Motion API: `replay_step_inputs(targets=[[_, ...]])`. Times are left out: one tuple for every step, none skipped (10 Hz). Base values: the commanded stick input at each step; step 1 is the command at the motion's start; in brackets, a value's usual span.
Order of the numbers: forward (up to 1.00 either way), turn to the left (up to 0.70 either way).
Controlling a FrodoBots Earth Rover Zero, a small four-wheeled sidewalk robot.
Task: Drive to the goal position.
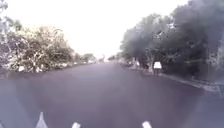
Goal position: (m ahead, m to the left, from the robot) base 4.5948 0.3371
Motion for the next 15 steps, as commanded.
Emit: replay_step_inputs(targets=[[0.85,-0.34],[0.85,0.00],[0.85,0.00],[0.85,0.00],[0.85,0.00],[0.85,0.00],[0.85,0.00],[0.85,0.00],[0.85,0.00],[0.85,0.00],[0.85,0.00],[0.85,0.00],[0.85,0.00],[0.85,0.00],[0.85,0.00]])
